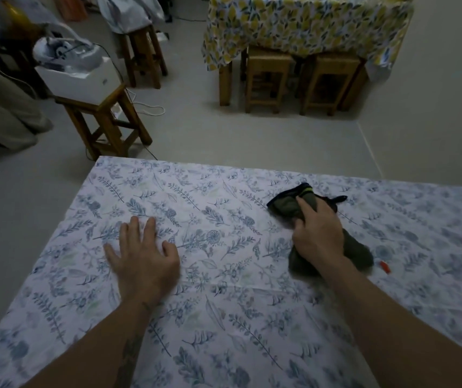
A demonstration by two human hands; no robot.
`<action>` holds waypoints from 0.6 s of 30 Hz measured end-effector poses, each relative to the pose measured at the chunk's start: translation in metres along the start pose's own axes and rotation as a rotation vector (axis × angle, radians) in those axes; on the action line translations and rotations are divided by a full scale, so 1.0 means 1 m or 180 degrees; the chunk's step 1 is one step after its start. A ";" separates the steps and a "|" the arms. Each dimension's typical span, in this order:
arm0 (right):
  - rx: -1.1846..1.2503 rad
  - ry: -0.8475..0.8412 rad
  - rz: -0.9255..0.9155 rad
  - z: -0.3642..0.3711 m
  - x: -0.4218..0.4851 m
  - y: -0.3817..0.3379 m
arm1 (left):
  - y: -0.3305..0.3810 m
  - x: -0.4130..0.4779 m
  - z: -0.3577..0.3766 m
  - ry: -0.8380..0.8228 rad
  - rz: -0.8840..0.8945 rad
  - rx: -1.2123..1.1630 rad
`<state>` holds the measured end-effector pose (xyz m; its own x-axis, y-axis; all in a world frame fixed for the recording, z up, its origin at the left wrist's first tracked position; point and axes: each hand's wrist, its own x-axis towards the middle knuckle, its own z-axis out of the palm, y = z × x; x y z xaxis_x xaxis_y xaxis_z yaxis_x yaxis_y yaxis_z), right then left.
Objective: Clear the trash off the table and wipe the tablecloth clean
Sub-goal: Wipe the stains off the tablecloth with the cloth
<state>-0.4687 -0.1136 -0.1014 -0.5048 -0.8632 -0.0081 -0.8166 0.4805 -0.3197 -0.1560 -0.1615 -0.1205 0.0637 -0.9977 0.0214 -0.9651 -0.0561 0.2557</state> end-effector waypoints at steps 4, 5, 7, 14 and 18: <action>0.0343 -0.0037 -0.0175 0.008 -0.031 -0.039 | 0.001 0.000 0.002 0.0011 0.0008 0.0053; 0.0408 -0.0101 -0.0404 0.013 -0.042 -0.056 | 0.001 0.000 0.002 0.0006 0.0008 0.0056; 0.0525 -0.0290 -0.0942 0.024 -0.055 -0.089 | 0.001 0.000 0.002 0.0021 0.0018 0.0077; 0.0510 -0.0477 -0.1551 0.038 0.008 -0.124 | -0.001 -0.001 0.002 0.0137 0.0023 0.0058; 0.0318 -0.0160 -0.0720 0.027 0.051 -0.095 | 0.000 -0.002 0.001 0.0136 -0.0004 -0.0001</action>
<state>-0.4096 -0.2075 -0.0975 -0.2957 -0.9549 0.0281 -0.8743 0.2586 -0.4107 -0.1561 -0.1597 -0.1211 0.0759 -0.9952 0.0624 -0.9650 -0.0575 0.2560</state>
